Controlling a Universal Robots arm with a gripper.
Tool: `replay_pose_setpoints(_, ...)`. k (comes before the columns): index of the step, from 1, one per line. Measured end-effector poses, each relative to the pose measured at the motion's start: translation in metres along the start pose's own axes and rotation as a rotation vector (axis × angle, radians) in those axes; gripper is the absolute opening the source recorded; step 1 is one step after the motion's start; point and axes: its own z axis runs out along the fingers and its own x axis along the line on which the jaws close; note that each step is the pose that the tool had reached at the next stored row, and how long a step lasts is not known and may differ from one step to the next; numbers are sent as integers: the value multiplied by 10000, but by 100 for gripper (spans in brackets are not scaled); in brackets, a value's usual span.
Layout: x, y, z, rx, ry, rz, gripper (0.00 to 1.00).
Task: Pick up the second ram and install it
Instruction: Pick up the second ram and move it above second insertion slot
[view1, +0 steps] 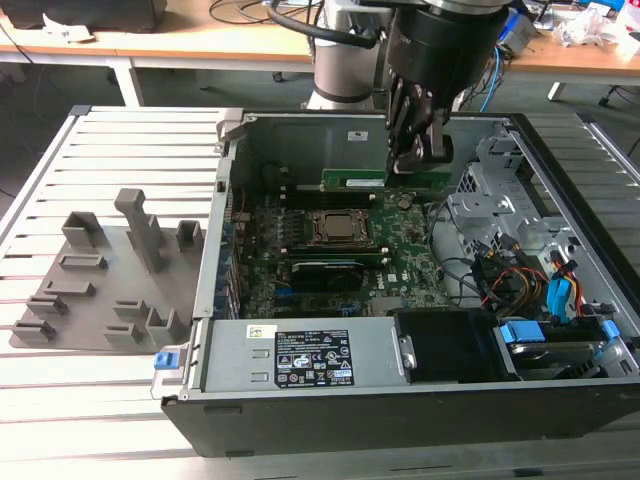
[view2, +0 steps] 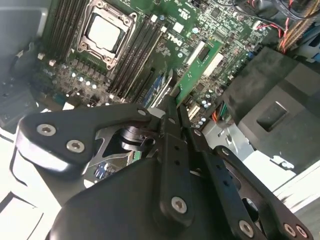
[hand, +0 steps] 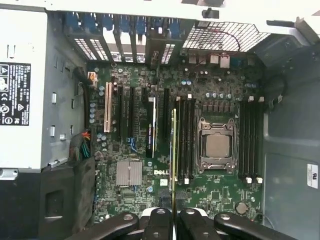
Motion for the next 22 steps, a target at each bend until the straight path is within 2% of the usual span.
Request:
replay_pose_setpoints(10, 12, -15, 428, -30, -1, 2, 14)
replay_pose_setpoints(15, -187, -1, 448, -30, -2, 3, 14)
replay_pose_setpoints(22, -194, 0, 449, -30, -2, 2, 14)
